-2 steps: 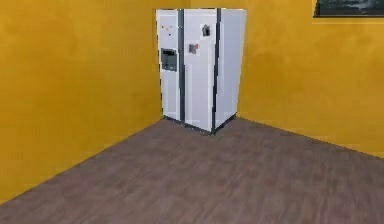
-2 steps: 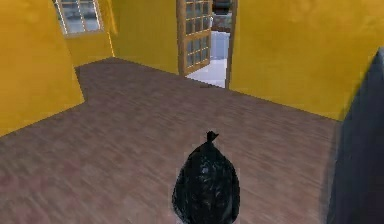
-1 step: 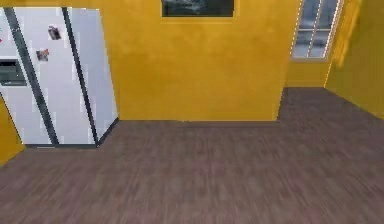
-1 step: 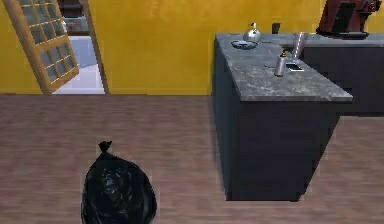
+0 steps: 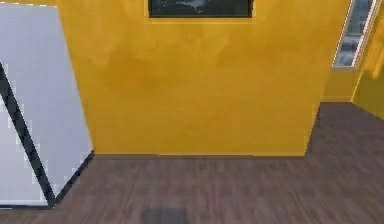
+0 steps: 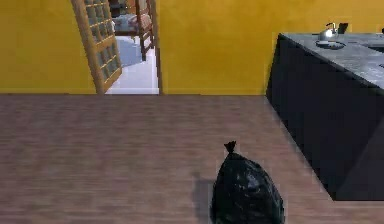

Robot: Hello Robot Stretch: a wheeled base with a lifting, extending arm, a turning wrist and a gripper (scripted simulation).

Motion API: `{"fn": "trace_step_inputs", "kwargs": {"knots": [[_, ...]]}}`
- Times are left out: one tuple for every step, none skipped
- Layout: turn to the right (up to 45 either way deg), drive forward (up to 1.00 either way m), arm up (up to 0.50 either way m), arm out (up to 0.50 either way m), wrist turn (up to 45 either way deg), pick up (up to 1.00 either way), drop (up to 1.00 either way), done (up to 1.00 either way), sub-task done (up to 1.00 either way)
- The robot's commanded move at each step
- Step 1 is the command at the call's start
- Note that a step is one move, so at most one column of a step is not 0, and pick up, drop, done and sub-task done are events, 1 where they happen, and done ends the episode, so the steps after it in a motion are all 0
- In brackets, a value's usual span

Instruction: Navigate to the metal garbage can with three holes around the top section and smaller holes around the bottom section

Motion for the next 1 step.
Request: {"fn": "trace_step_inputs", "kwargs": {"knots": [[45.0, 0.00, 0.00, 0.00, 0.0, 0.00, 0.00, 0.00, 0.00]]}}
